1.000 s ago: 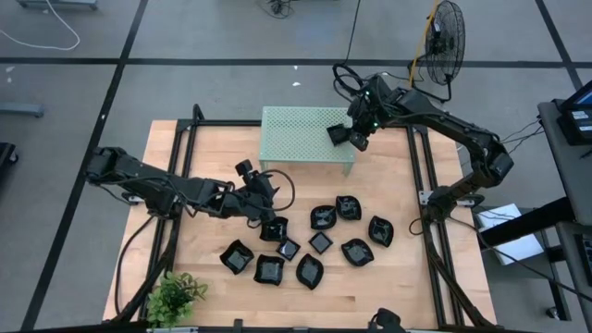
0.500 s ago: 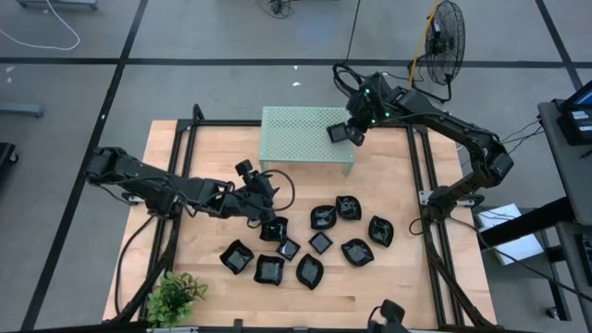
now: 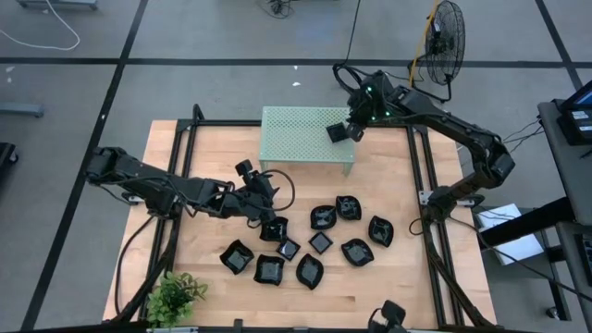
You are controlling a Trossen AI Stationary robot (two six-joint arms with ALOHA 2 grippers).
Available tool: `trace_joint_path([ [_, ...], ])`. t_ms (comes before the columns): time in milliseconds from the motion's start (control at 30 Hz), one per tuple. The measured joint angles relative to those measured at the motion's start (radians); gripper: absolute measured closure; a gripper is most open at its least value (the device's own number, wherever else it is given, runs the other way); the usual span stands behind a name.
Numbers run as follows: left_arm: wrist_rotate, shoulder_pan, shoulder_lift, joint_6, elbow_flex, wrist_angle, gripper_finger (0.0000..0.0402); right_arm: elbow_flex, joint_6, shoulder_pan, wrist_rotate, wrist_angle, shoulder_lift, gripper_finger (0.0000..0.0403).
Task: Pick & Place Mini shaped plates
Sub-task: Stack the black square plate on top of the other black square plates on the shelf
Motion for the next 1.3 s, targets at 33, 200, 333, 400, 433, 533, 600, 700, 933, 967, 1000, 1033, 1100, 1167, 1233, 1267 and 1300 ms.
trace_joint_path([
  [33,0.0,0.0,0.0,0.0,0.0,0.0,0.0211,0.0,0.0,0.007,-0.03,0.0,-0.01,0.0305],
  [200,0.0,0.0,0.0,0.0,0.0,0.0,0.0211,-0.01,0.009,0.069,-0.221,0.009,-0.075,0.0306],
  [333,0.023,0.0,0.0,-0.009,0.0,0.0,0.0211,-0.075,0.007,0.173,-0.329,0.048,-0.141,0.0309],
  [400,0.053,0.0,0.0,-0.016,0.0,0.001,0.0211,-0.122,0.004,0.239,-0.339,0.08,-0.176,0.0309],
  [433,0.073,0.0,0.0,-0.017,0.0,0.003,0.0211,-0.149,0.003,0.273,-0.339,0.099,-0.194,0.0309],
  [533,0.2,0.0,0.0,-0.042,0.0,0.011,0.0211,-0.252,0.016,0.371,-0.339,0.21,-0.255,0.031],
  [600,0.329,0.0,0.0,-0.052,0.0,0.01,0.0211,-0.34,0.036,0.429,-0.339,0.312,-0.298,0.031],
  [700,0.499,-0.001,0.019,-0.052,0.001,0.012,0.0211,-0.486,0.071,0.5,-0.335,0.537,-0.362,0.031],
  [933,0.678,-0.009,0.178,0.087,0.001,0.022,0.0211,-0.826,0.12,0.601,-0.331,1.12,-0.444,0.031],
  [967,0.688,-0.011,0.206,0.132,0.001,0.021,0.0211,-0.867,0.121,0.614,-0.331,1.187,-0.45,0.0309],
  [1000,0.693,-0.015,0.231,0.171,0.001,0.02,0.0211,-0.901,0.119,0.626,-0.333,1.25,-0.451,0.0309],
  [1033,0.698,-0.02,0.255,0.199,0.001,0.023,0.0211,-0.928,0.114,0.637,-0.333,1.313,-0.45,0.031],
  [1100,0.739,-0.025,0.294,0.21,0.0,0.068,0.0211,-0.977,0.112,0.656,-0.333,1.403,-0.454,0.031],
  [1167,0.789,-0.021,0.308,0.202,0.0,0.115,0.0211,-1.011,0.112,0.672,-0.331,1.464,-0.453,0.0309],
  [1233,0.808,-0.014,0.312,0.207,0.001,0.163,0.0211,-1.038,0.113,0.683,-0.331,1.494,-0.453,0.031],
  [1267,0.809,-0.011,0.313,0.216,0.001,0.18,0.0211,-1.046,0.112,0.689,-0.331,1.504,-0.452,0.031],
  [1300,0.809,-0.007,0.313,0.223,0.001,0.191,0.0211,-1.049,0.112,0.693,-0.331,1.508,-0.453,0.031],
])
